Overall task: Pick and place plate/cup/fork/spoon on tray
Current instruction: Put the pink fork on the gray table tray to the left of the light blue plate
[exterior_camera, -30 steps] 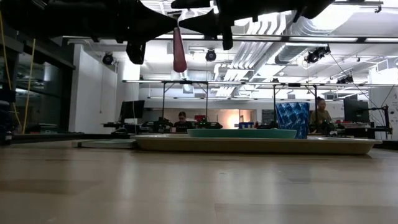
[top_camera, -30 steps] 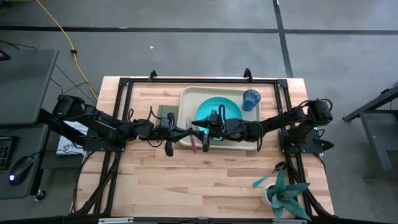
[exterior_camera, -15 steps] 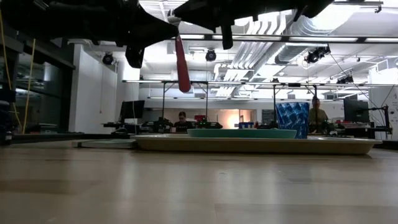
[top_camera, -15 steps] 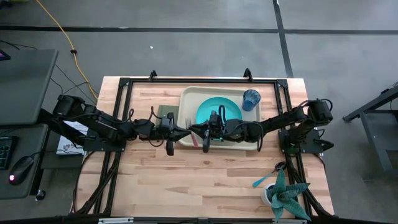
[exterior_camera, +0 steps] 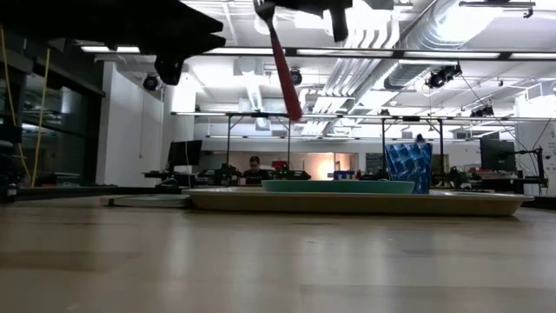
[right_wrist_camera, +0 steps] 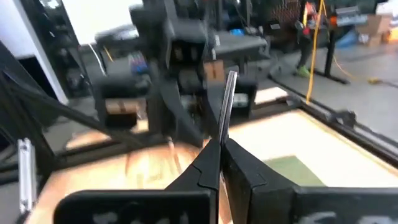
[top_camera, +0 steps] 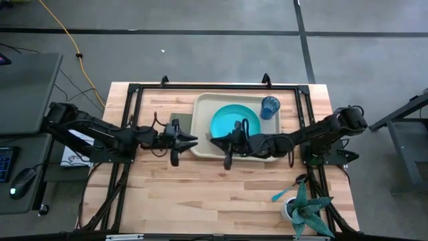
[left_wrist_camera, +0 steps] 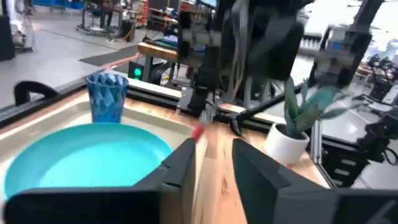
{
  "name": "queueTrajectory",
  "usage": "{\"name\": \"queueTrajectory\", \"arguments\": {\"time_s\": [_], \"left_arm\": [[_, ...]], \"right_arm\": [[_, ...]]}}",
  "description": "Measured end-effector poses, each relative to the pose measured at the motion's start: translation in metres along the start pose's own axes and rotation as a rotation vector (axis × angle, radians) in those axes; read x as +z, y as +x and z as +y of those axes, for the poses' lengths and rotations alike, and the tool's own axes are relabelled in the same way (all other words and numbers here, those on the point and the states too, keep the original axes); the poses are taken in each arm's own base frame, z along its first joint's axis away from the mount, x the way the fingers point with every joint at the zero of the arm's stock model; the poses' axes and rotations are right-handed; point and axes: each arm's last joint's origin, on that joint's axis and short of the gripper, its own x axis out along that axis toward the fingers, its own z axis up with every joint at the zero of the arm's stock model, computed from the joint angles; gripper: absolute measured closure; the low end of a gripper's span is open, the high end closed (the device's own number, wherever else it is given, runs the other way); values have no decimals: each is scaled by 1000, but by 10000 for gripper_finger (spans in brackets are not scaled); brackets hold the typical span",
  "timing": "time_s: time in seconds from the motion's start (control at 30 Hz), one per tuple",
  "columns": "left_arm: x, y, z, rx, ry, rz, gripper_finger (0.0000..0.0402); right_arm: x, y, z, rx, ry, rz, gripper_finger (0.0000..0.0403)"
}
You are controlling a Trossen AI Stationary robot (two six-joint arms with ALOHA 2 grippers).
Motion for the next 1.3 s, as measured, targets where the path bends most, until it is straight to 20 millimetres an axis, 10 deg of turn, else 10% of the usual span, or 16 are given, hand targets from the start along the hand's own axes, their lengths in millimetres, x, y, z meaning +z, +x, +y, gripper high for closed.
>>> {"name": "queueTrajectory", "arguments": {"time_s": [0.47, 0.83, 1.3], "left_arm": [[-23, 29, -10, -150, 100, -19, 188], [-29, 47, -15, -139, 201, 6, 176], [-27, 46, -12, -96, 179, 18, 386]], "right_arm": [[2, 13, 8, 205, 127, -170, 402], [2, 13, 9, 218, 141, -179, 403], [1, 13, 9, 210, 148, -167, 403]]}}
